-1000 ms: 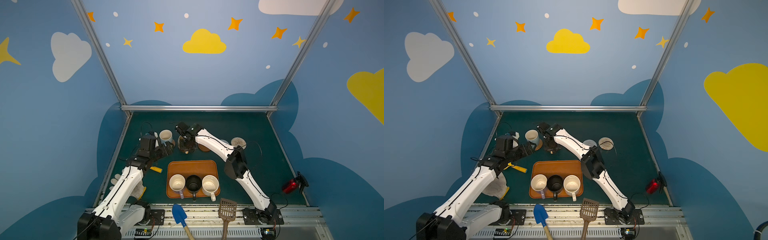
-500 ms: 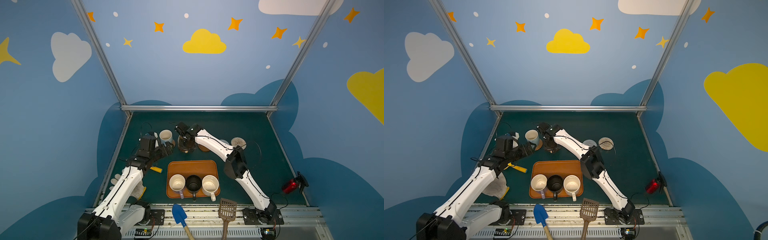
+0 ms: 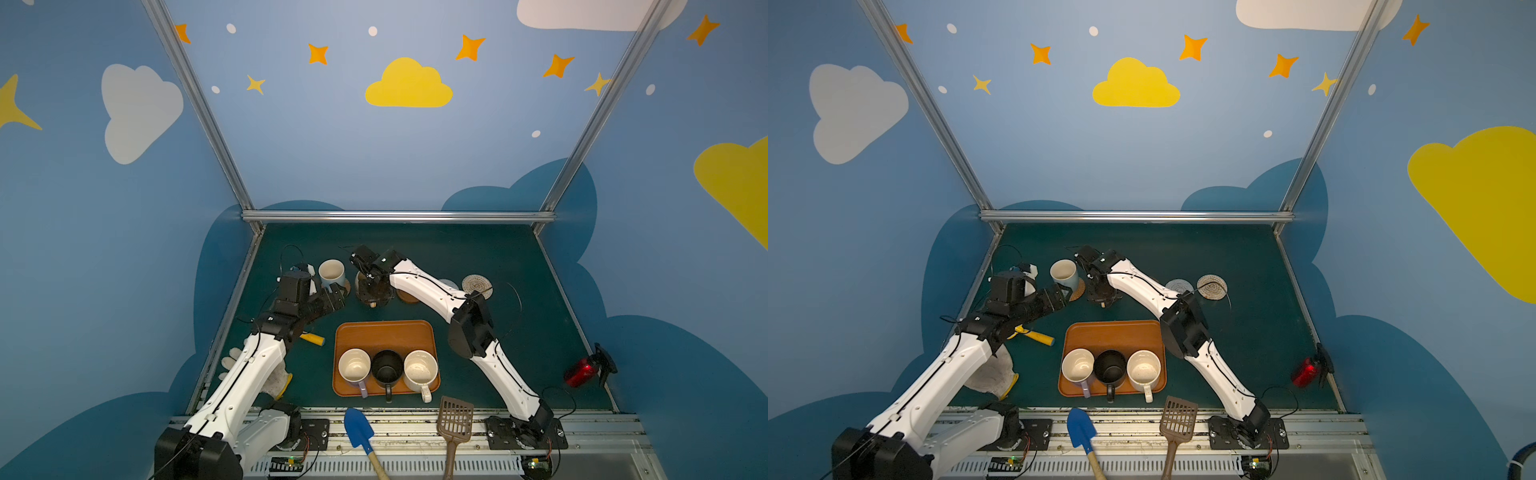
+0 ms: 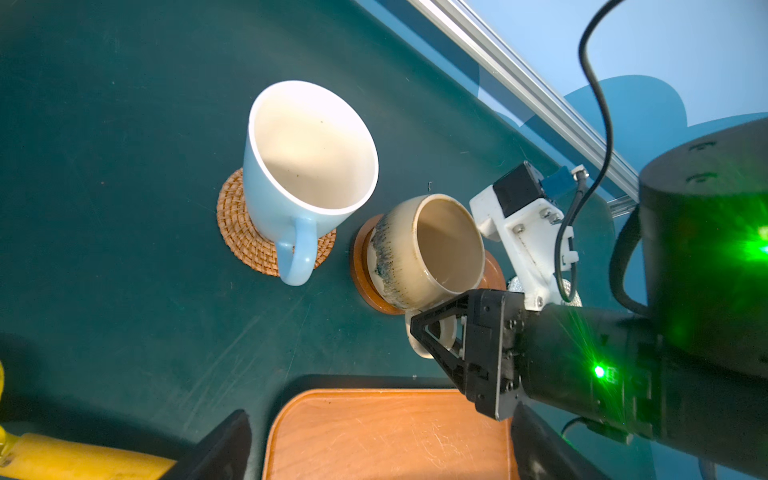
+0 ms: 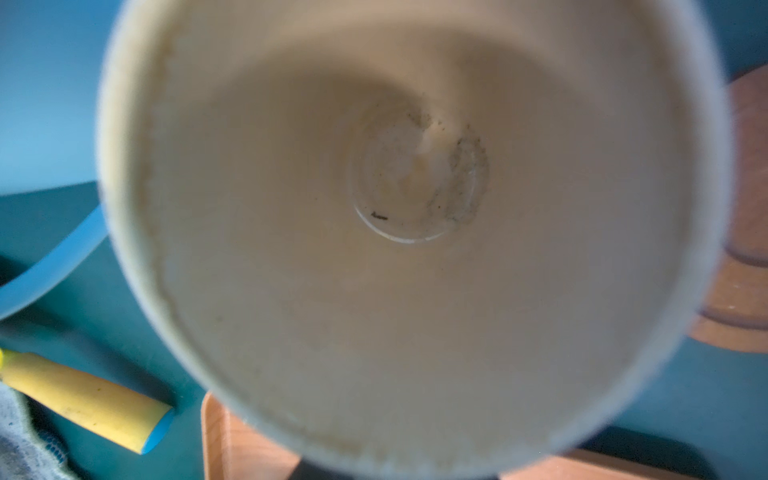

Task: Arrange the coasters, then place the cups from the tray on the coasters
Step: 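Open and raise the right gripper while the left gripper swings toward the tray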

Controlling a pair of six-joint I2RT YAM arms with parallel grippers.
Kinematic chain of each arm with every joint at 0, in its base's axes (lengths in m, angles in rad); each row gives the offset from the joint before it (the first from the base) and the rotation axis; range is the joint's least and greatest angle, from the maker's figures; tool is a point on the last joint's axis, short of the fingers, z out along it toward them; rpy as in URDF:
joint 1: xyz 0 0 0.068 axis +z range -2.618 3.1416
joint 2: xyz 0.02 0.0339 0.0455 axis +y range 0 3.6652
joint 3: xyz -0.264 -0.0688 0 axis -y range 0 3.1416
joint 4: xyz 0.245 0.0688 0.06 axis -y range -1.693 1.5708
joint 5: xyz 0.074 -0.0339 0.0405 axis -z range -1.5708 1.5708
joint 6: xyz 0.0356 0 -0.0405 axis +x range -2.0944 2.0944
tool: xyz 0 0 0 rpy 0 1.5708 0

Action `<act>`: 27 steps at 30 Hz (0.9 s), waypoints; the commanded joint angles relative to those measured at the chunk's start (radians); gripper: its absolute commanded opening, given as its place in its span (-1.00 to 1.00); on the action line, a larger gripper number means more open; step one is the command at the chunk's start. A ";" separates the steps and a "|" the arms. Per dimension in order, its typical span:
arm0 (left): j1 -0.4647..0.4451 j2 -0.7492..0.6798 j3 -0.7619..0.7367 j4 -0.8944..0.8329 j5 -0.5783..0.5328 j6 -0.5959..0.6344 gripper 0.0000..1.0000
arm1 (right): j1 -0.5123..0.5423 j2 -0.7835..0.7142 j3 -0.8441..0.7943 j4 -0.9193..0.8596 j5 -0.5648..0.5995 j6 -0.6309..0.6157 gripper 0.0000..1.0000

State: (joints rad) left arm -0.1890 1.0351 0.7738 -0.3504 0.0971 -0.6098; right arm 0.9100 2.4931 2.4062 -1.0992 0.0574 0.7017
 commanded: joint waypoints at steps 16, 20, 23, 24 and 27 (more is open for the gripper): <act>0.006 -0.080 0.156 -0.327 0.067 0.126 0.99 | 0.009 -0.196 -0.081 -0.045 0.043 0.015 0.73; -0.065 -0.145 0.185 -0.476 0.027 0.104 0.97 | 0.005 -0.341 -0.210 0.000 0.072 0.010 0.73; -0.192 -0.191 0.162 -0.553 -0.057 0.021 0.97 | -0.002 -0.451 -0.312 0.037 0.092 -0.006 0.73; -0.244 -0.204 0.150 -0.575 -0.097 -0.008 0.98 | 0.000 -0.493 -0.351 0.058 0.116 -0.019 0.73; -0.375 -0.237 0.105 -0.610 -0.201 -0.103 0.99 | 0.024 -0.613 -0.480 0.139 0.279 -0.102 0.76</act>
State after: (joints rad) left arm -0.4881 0.8169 0.9165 -0.8417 0.0185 -0.6117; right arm 0.9173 1.9553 2.0159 -1.0294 0.1814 0.6727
